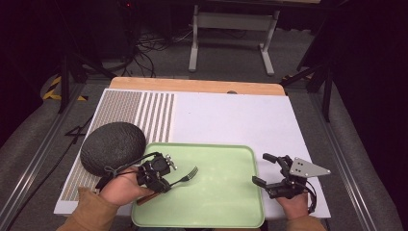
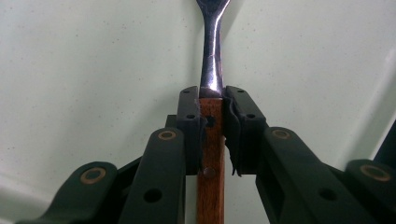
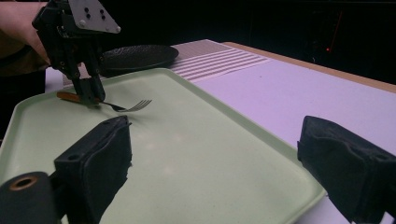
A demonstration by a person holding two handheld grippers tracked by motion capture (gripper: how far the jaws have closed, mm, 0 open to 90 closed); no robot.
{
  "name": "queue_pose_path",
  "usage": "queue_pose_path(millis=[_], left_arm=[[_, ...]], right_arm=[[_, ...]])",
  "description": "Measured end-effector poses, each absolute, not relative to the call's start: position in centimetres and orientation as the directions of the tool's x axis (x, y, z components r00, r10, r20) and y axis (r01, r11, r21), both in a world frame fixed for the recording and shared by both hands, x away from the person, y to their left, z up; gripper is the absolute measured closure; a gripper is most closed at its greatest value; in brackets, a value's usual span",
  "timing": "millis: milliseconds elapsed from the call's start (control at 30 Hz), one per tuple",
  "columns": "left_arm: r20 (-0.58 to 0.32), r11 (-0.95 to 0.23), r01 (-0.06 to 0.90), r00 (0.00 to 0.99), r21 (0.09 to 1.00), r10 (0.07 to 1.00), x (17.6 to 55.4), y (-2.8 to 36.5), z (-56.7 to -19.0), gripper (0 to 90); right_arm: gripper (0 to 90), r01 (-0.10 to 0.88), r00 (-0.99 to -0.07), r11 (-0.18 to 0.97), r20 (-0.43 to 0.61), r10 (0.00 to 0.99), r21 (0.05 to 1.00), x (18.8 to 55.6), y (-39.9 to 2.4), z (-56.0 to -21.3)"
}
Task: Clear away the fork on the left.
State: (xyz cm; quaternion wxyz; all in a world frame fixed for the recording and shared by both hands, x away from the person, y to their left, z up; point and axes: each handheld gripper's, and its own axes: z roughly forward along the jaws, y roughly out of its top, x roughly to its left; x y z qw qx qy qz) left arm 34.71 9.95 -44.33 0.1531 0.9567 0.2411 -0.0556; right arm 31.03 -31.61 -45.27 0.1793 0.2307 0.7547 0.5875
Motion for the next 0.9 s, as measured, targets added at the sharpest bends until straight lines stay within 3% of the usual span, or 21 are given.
queue_pose_path(millis=[533, 800, 900], left_arm=[[-0.194, -0.838, 0.484, 0.874, 0.253, 0.447, 34.9, 9.9, -44.7, 76.4], [-0.187, -0.827, 0.478, 0.878, 0.295, 0.441, 34.8, 10.0, -44.1, 59.8], [-0.185, -0.817, 0.479, 0.878, 0.321, 0.442, 34.7, 10.0, -43.6, 58.2]], right_arm=[[10.4, 0.138, -0.828, 0.203, 0.000, 0.561, 0.970, 31.0, -31.6, -45.3], [10.4, 0.137, -0.829, 0.200, 0.002, 0.560, 0.970, 31.0, -31.6, -45.2], [10.4, 0.135, -0.828, 0.201, -0.001, 0.561, 0.970, 31.0, -31.6, -45.2]])
